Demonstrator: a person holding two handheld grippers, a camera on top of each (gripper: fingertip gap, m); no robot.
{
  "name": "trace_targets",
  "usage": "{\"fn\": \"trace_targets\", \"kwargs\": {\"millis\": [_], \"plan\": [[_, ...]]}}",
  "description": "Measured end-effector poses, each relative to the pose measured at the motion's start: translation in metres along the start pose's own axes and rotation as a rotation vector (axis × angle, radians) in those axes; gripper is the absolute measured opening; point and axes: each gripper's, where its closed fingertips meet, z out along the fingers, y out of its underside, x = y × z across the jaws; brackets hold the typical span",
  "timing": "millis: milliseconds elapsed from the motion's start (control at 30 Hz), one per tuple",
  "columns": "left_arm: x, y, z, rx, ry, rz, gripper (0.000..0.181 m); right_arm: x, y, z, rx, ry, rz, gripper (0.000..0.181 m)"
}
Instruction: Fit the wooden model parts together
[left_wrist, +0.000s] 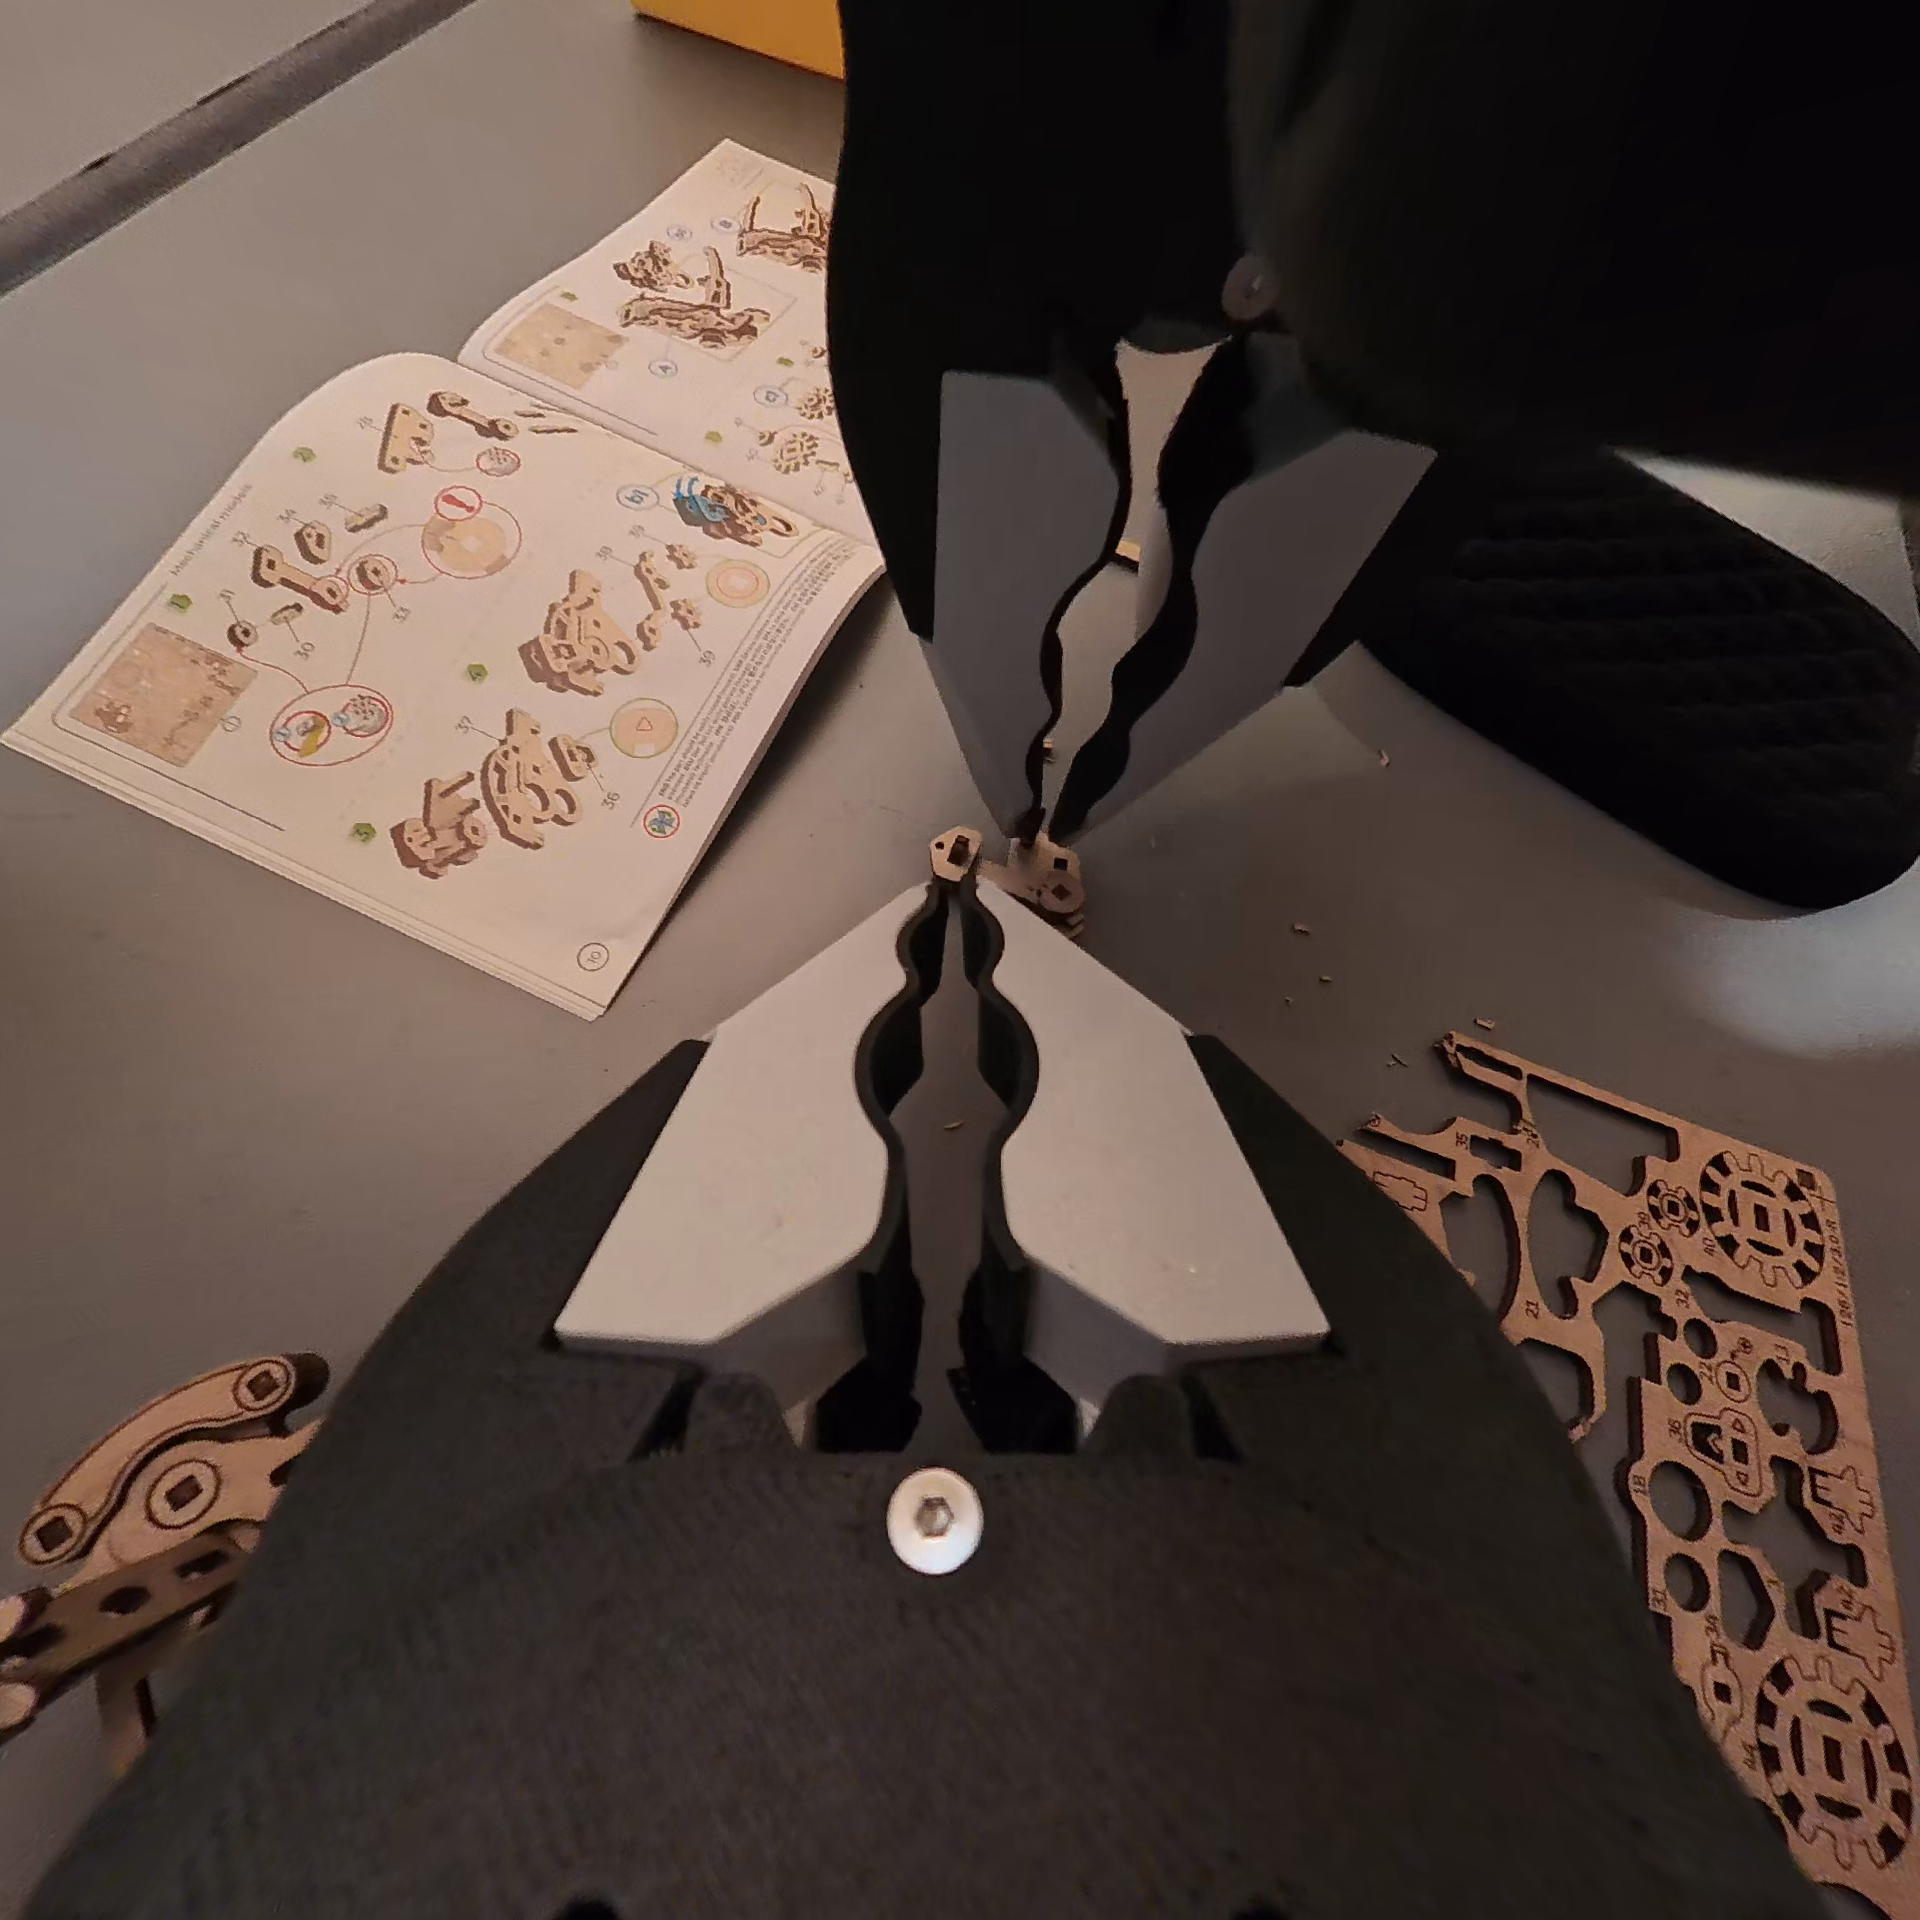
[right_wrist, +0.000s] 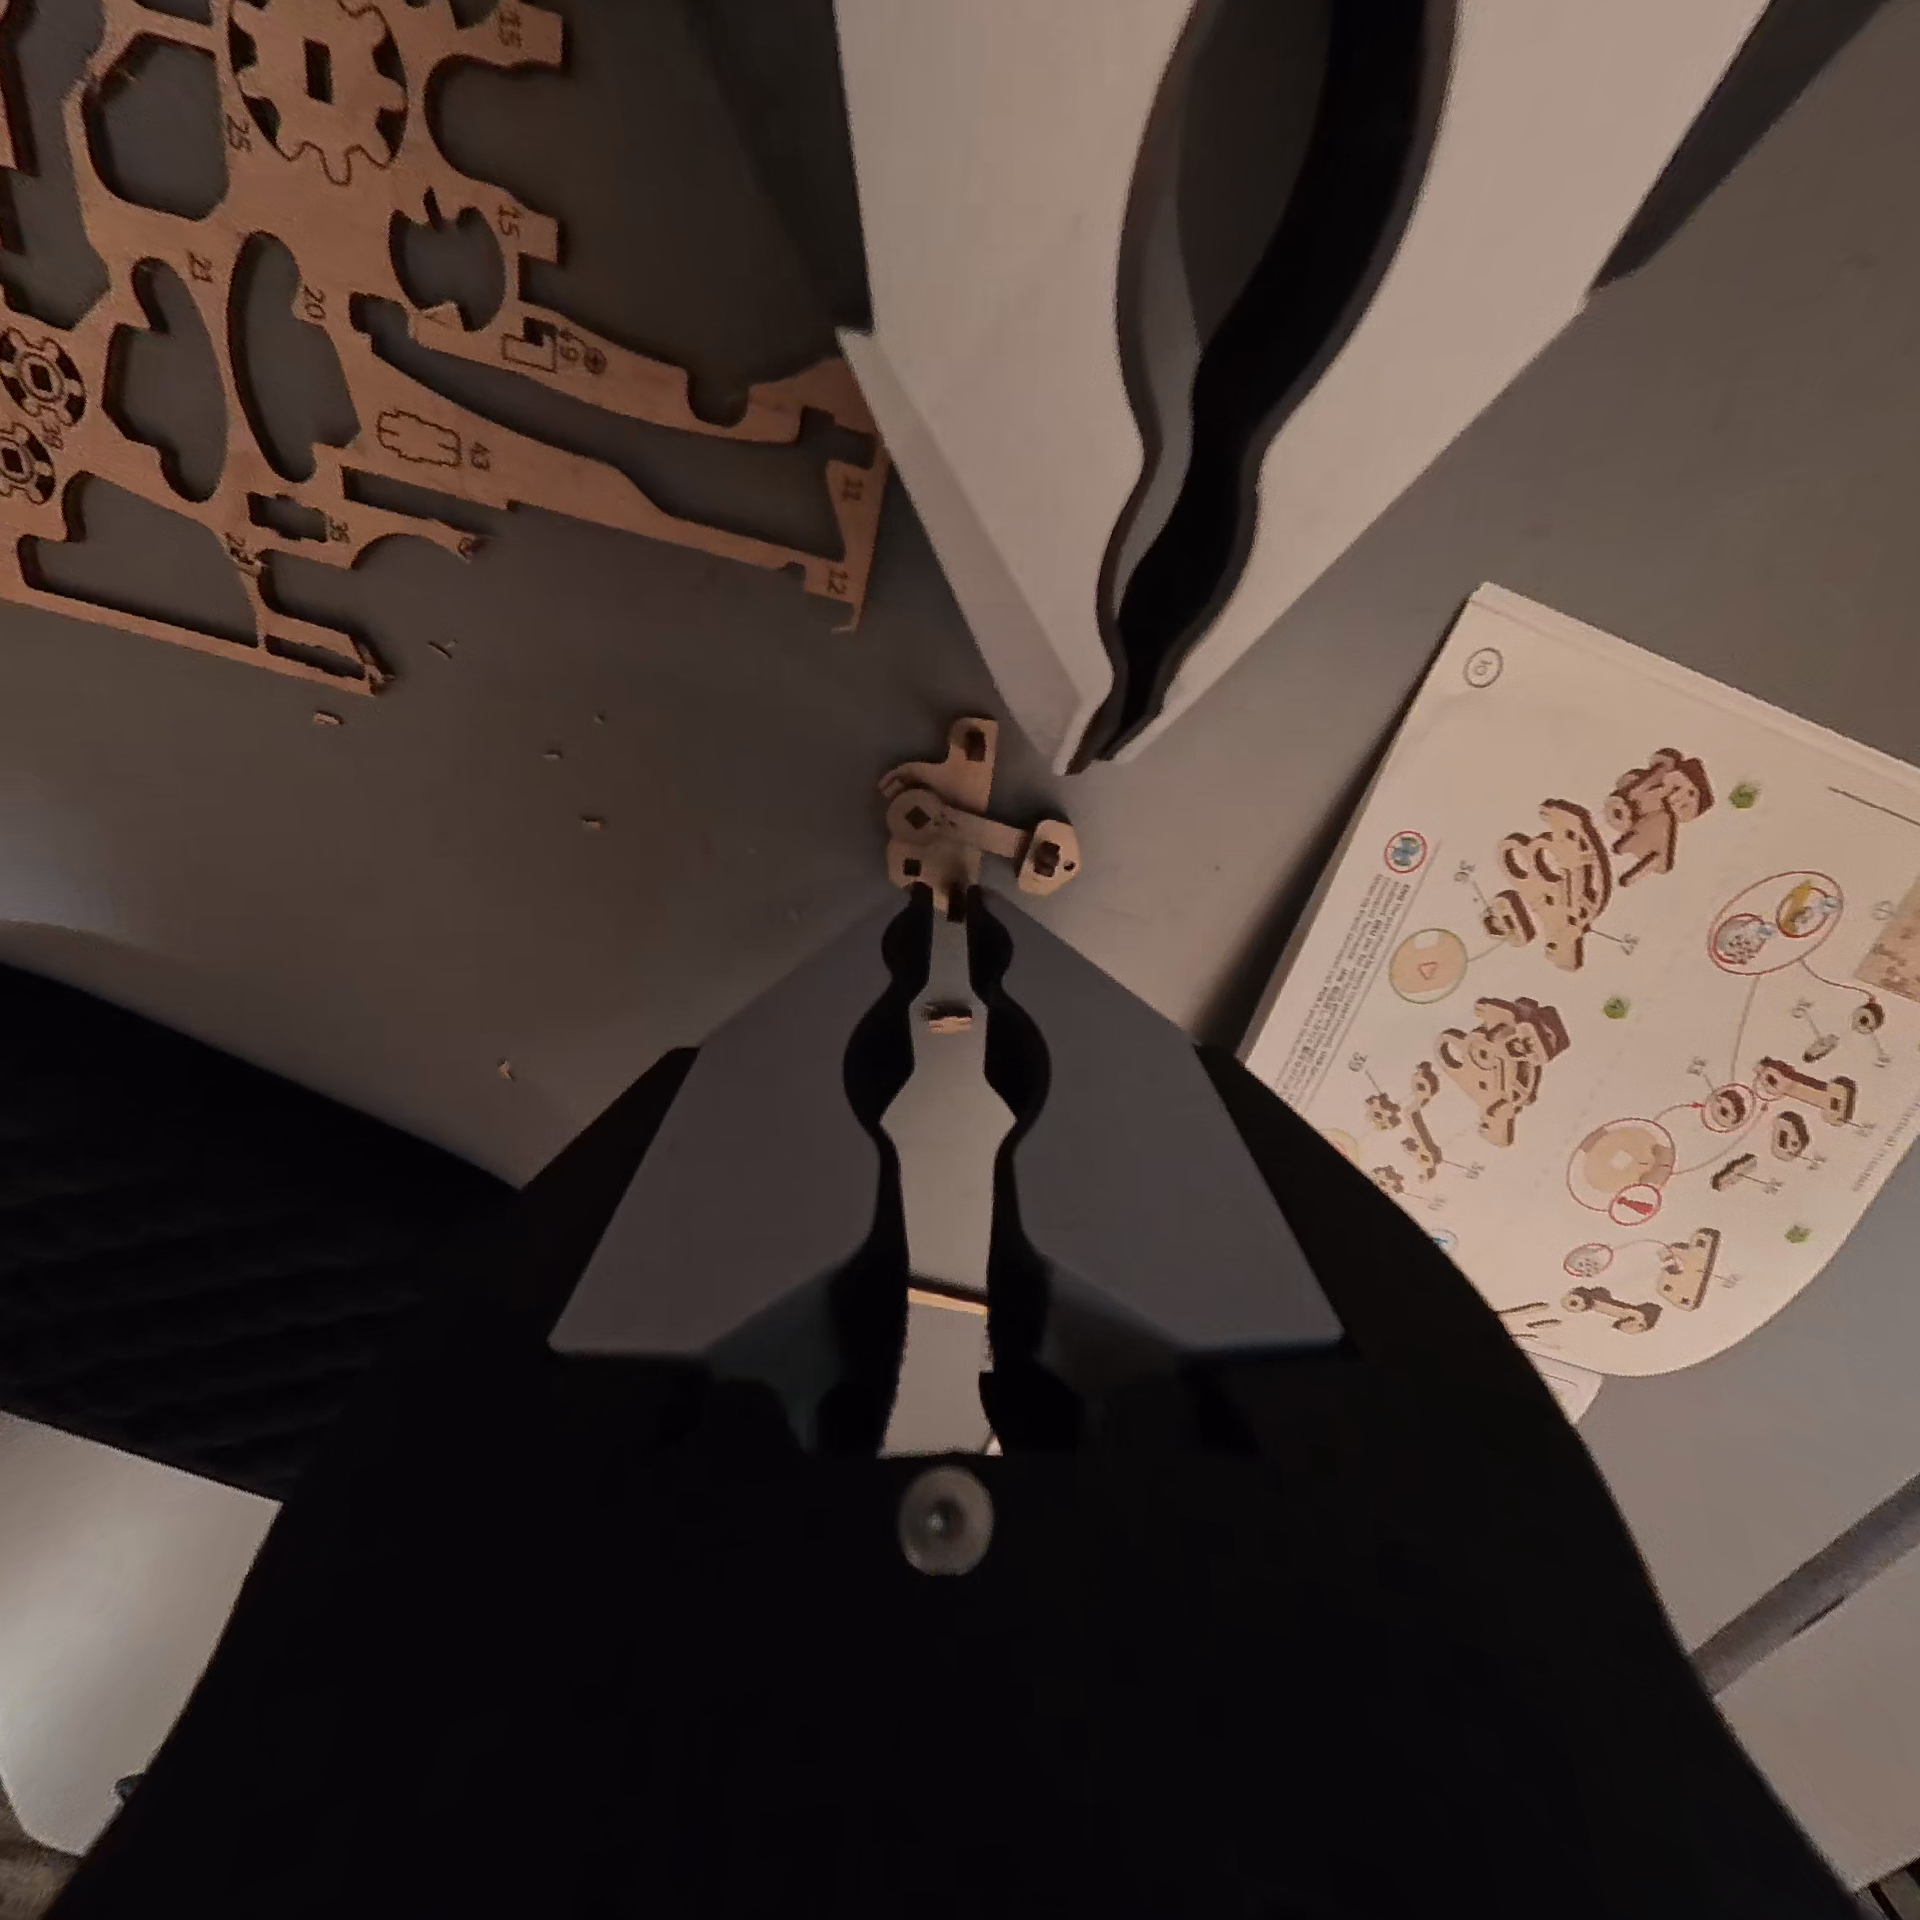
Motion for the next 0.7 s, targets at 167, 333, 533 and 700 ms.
{"fn": "trace_targets", "kwargs": {"millis": [167,333,533,700], "plan": [[0.0010,0.0003,0.0006,-0.003,0.001,0.004,0.000,0.0009,0.0010,0.0013,-0.003,0.008,0.005,0.001],[0.0000,0.0010,0.0008,-0.004,0.001,-0.002,0.000,0.0003,0.0018,0.0014,0.002,0.020,0.000,0.001],[-0.0004,-0.0001,-0.0004,0.002,0.001,-0.008,0.000,-0.0001,0.0022,0.0018,0.034,0.041,-0.028,0.001],[0.0017,-0.0005,0.0003,0.001,0.005,-0.004,0.000,-0.0002,0.0023,0.0020,0.050,0.041,-0.021,0.001]]}}
